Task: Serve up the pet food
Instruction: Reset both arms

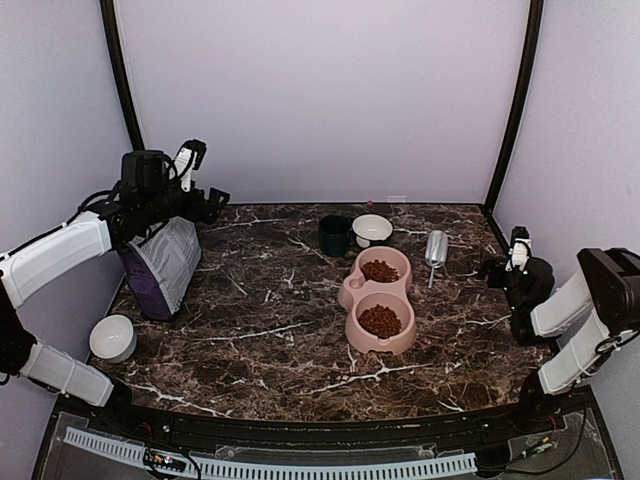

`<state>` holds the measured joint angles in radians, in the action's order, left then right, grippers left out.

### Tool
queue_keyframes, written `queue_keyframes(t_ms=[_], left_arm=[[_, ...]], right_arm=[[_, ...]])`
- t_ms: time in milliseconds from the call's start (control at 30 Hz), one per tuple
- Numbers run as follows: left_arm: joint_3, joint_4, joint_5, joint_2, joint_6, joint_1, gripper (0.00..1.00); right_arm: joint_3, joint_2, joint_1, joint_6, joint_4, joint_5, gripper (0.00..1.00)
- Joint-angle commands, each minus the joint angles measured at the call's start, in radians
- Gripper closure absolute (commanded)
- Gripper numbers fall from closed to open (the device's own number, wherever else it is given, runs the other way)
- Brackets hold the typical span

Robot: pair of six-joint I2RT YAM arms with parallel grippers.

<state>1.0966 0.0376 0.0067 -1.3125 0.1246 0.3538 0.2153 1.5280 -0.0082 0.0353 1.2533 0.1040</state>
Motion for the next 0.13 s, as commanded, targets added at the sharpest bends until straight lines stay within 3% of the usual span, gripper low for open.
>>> queue_keyframes(t_ms=[0, 100], left_arm=[[-0.009, -0.009, 0.000, 0.040, 0.011, 0.005, 0.01], [-0.014, -0.008, -0.001, 0.057, 0.012, 0.004, 0.01]], right_arm=[[0.018, 0.004, -0.009, 0.003, 0.015, -0.013, 0.00], [0.016, 0.004, -0.009, 0.003, 0.018, -0.012, 0.00]])
